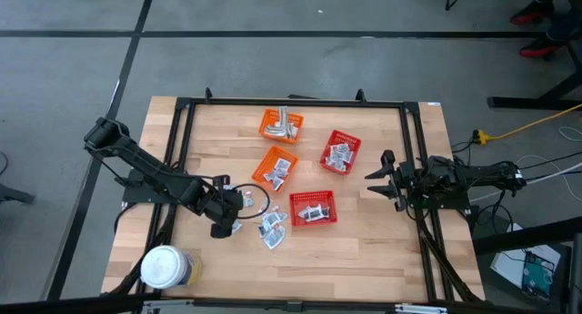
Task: Pick & Place First Aid Supplies
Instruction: Put the blue alcohol pad into the bottom orange bin
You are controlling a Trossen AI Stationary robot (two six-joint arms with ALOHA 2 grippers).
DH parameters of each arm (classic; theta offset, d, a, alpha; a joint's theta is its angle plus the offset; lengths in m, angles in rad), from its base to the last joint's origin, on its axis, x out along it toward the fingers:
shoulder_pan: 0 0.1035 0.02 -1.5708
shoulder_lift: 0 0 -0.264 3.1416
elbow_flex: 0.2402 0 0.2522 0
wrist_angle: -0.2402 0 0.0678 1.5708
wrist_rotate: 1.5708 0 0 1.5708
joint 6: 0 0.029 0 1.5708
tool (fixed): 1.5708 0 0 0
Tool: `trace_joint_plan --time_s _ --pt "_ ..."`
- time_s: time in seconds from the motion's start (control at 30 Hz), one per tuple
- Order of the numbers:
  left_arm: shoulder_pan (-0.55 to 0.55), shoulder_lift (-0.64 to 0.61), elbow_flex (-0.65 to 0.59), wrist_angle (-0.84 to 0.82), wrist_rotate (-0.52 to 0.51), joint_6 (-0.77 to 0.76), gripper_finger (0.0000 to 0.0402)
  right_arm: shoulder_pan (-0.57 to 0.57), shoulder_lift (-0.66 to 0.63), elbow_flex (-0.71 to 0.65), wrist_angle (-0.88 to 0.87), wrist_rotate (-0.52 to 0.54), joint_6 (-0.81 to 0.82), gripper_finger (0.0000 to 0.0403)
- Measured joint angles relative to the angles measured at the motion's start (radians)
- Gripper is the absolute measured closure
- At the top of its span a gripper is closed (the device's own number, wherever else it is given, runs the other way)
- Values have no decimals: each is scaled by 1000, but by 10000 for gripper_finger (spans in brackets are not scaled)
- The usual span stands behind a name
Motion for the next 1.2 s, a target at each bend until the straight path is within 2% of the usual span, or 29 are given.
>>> trace_joint_plan --time_s 0.23,0.4,0.67,0.83,1.2 --pt "0 0 -85 2 -62 -23 275 0 0 0 0 0 0 240" --pt "2 0 -116 28 -148 48 275 0 0 0 0 0 0 240" --pt "43 1 -192 185 -124 153 275 0 0 0 0 0 0 240" --pt "78 1 -223 188 -110 155 275 0 0 0 0 0 0 240" --pt "120 1 -230 232 -102 311 274 0 0 0 0 0 0 240"
